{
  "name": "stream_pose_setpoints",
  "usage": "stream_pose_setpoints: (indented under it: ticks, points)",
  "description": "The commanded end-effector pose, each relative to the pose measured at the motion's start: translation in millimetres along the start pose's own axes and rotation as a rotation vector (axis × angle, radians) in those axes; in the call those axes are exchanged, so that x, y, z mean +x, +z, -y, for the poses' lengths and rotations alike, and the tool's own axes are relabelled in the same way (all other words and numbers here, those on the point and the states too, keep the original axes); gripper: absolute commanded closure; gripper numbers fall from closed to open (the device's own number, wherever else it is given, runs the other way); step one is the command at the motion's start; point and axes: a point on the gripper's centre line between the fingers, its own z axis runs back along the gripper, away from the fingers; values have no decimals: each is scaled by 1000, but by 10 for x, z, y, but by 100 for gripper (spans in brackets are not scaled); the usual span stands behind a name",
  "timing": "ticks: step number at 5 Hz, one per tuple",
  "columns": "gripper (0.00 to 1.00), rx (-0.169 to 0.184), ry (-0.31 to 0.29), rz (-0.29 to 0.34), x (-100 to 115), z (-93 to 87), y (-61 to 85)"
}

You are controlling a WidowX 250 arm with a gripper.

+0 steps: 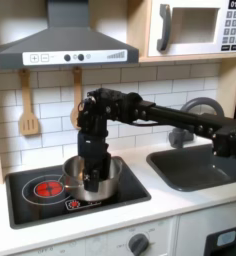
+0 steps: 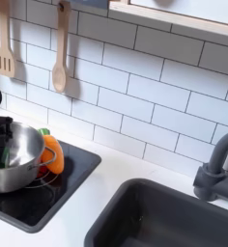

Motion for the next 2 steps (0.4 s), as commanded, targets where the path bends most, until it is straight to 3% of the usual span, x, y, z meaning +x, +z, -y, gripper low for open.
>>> stream_pose_setpoints:
  ticks: [1, 2]
  points:
    - [0, -1, 2, 1, 4, -4, 0]
    - [100, -1, 0, 1, 2, 1, 0]
